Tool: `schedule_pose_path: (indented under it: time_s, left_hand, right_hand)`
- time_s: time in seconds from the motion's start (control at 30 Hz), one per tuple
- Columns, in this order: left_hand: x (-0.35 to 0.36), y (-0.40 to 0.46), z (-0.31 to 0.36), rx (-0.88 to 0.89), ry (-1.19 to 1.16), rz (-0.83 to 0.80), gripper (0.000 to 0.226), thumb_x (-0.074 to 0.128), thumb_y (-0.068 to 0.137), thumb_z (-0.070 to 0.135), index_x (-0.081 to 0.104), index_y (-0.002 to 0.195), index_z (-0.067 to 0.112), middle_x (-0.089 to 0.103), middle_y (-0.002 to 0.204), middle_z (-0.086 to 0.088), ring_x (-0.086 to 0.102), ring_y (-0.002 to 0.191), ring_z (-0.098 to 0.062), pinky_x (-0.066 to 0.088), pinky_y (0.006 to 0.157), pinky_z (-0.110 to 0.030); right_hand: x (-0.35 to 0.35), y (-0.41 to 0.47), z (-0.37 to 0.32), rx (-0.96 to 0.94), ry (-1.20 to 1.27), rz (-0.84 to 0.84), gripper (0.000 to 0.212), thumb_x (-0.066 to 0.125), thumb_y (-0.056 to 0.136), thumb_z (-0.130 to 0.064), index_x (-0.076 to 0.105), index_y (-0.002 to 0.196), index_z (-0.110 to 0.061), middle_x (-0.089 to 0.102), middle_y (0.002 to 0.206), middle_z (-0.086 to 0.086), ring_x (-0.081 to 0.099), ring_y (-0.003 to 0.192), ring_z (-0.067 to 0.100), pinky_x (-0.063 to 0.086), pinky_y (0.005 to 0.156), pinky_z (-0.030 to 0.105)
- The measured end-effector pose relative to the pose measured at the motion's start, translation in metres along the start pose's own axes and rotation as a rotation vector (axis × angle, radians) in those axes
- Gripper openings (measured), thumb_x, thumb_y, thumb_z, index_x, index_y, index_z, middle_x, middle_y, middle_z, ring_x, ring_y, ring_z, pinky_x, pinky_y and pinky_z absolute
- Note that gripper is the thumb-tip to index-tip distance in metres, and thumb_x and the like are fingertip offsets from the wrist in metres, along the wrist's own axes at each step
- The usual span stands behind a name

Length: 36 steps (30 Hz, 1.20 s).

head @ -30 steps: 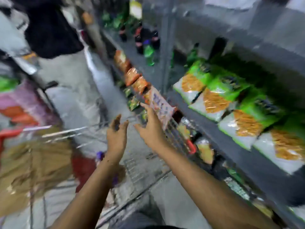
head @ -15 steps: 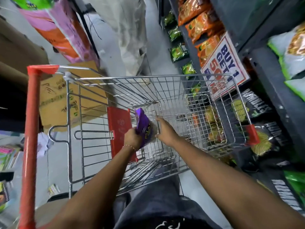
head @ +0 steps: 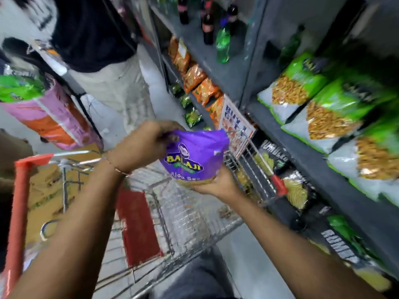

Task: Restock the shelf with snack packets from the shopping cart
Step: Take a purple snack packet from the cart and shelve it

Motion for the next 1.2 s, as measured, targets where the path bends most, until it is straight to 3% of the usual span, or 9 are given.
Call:
schedule_pose_path:
  time_s: [0.1,0.2,0.33,0.43,0.6,0.77,1.03,1.1,1.2]
  left_hand:
    - [-0.070,0.003,0.077,0.168,-0.142,0.429,0.023,0.069,0.083,0.015,0.066,0.105,0.023,0.071,0.094,0.002,0.068,0.088,-0.017,0.054,0.082,-0.026]
    - [-0.106,-0.001,0.130,0.411,-0.290,0.773,0.067,0.076,0.079,0.016,0.042,0.136,0.009,0.051,0.136,-0.003,0.049,0.130,-0.024,0.039,0.111,-0.042]
    - [-0.054,0.042,0.187,0.409,-0.932,0.331,0.091,0.083,0.065,0.026,0.034,0.138,0.004,0.063,0.127,0.004,0.062,0.112,-0.003,0.051,0.091,-0.018]
    - [-0.022,0.061,0.255,0.505,-0.985,0.134,0.086,0.089,0.055,0.033,0.046,0.128,0.014,0.071,0.113,0.015,0.064,0.107,0.003,0.050,0.088,-0.011]
    - [-0.013,0.115,0.349,0.624,-1.029,0.166,0.072,0.068,0.067,-0.021,0.048,0.129,0.011,0.071,0.107,0.001,0.067,0.085,0.005,0.055,0.087,-0.019]
    - [0.022,0.172,0.391,0.676,-0.924,0.089,0.069,0.069,0.071,-0.018,0.047,0.124,0.019,0.062,0.112,-0.009,0.065,0.086,0.007,0.052,0.079,-0.009]
    - [0.041,0.217,0.402,0.609,-0.909,0.010,0.068,0.065,0.079,-0.013,0.036,0.138,0.005,0.053,0.137,-0.015,0.052,0.126,-0.031,0.052,0.094,-0.024]
    - [0.039,0.203,0.403,0.600,-0.876,0.061,0.067,0.070,0.081,0.003,0.037,0.139,0.009,0.049,0.143,-0.003,0.052,0.130,-0.019,0.045,0.107,-0.033]
    - [0.032,0.146,0.413,0.597,-1.077,0.209,0.053,0.058,0.090,0.002,0.039,0.138,0.016,0.048,0.136,0.011,0.053,0.118,0.012,0.042,0.101,-0.010]
  right_hand:
    - [-0.060,-0.027,-0.071,-0.148,0.069,0.281,0.063,0.092,0.050,-0.001,0.065,0.106,-0.012,0.079,0.094,-0.001,0.070,0.081,0.007,0.059,0.079,0.028]
    - [-0.121,-0.059,-0.146,-0.300,0.084,0.441,0.066,0.094,0.044,-0.016,0.070,0.105,-0.006,0.079,0.091,0.005,0.067,0.072,0.000,0.057,0.070,0.025]
    - [-0.214,-0.131,-0.243,-0.516,0.114,0.703,0.083,0.096,0.042,-0.019,0.059,0.116,-0.017,0.077,0.103,0.003,0.074,0.096,0.023,0.060,0.082,0.043]
    - [-0.264,-0.191,-0.300,-0.652,0.122,0.847,0.081,0.096,0.044,-0.012,0.050,0.110,-0.022,0.075,0.104,0.001,0.074,0.096,0.019,0.060,0.082,0.044]
    - [-0.330,-0.238,-0.336,-0.762,0.083,1.004,0.061,0.092,0.057,-0.005,0.059,0.108,-0.016,0.077,0.103,0.005,0.074,0.094,0.022,0.060,0.084,0.045]
    - [-0.383,-0.221,-0.316,-0.681,0.043,1.076,0.064,0.092,0.053,-0.033,0.065,0.111,-0.023,0.077,0.108,0.000,0.072,0.103,0.022,0.055,0.093,0.053]
    - [-0.415,-0.195,-0.313,-0.598,-0.017,1.065,0.084,0.092,0.049,-0.051,0.058,0.121,-0.025,0.073,0.117,-0.002,0.069,0.111,0.020,0.052,0.098,0.051]
    - [-0.406,-0.214,-0.316,-0.566,-0.033,1.118,0.076,0.089,0.063,-0.037,0.053,0.128,-0.021,0.065,0.126,-0.006,0.061,0.120,0.017,0.049,0.104,0.043]
    - [-0.393,-0.276,-0.306,-0.647,-0.044,1.242,0.068,0.078,0.081,-0.024,0.044,0.140,-0.018,0.047,0.139,-0.013,0.043,0.133,0.005,0.035,0.110,0.027]
Point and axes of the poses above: each hand's wrist, its own y-axis towards the middle knuckle, its own x-axis out of the palm, z = x × y, the point moved 8 cm from there along y, towards the middle knuckle
